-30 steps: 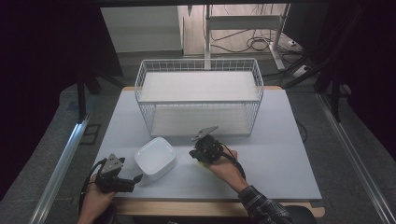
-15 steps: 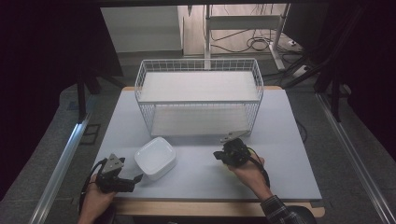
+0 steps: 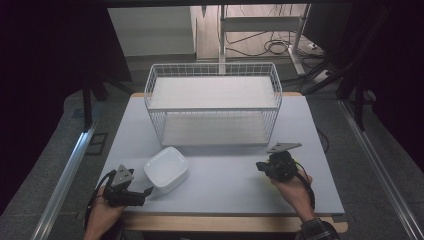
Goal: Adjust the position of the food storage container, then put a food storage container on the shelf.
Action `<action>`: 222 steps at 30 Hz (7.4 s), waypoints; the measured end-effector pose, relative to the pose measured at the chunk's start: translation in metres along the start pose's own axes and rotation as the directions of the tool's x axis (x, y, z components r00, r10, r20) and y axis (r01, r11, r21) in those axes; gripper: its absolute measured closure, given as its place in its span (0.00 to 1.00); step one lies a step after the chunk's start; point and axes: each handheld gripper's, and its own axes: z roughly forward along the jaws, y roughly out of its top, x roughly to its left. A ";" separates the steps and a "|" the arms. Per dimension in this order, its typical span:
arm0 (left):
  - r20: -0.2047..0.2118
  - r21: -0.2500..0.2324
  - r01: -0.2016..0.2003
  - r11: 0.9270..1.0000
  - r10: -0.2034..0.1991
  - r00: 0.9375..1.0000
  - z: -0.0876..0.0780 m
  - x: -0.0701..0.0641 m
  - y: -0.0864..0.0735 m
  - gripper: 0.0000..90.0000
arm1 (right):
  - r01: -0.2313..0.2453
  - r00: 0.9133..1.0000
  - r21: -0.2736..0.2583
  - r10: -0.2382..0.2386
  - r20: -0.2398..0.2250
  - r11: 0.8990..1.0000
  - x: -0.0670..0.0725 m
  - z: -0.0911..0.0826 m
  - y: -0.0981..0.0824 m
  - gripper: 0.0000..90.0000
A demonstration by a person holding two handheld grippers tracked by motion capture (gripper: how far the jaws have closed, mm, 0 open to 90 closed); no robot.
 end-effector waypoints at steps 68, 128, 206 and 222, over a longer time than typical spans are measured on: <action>0.059 0.040 0.134 0.990 -0.136 0.989 0.058 0.015 0.055 0.95 | 0.024 0.999 -0.082 -0.028 -0.047 0.996 0.024 0.029 0.021 0.99; 0.191 -0.065 0.038 0.997 -0.025 0.981 0.062 -0.037 0.084 0.06 | 0.004 0.997 -0.130 -0.015 -0.081 0.991 0.025 0.025 0.009 0.32; 0.352 -0.082 0.231 0.970 -0.188 0.917 0.063 -0.053 0.116 0.87 | -0.116 0.984 -0.117 0.098 -0.148 0.986 0.043 0.022 0.036 0.88; 0.315 -0.149 0.212 0.966 -0.157 0.936 0.034 -0.048 0.144 0.87 | -0.075 0.988 -0.199 0.045 -0.150 0.977 0.049 -0.004 0.063 0.88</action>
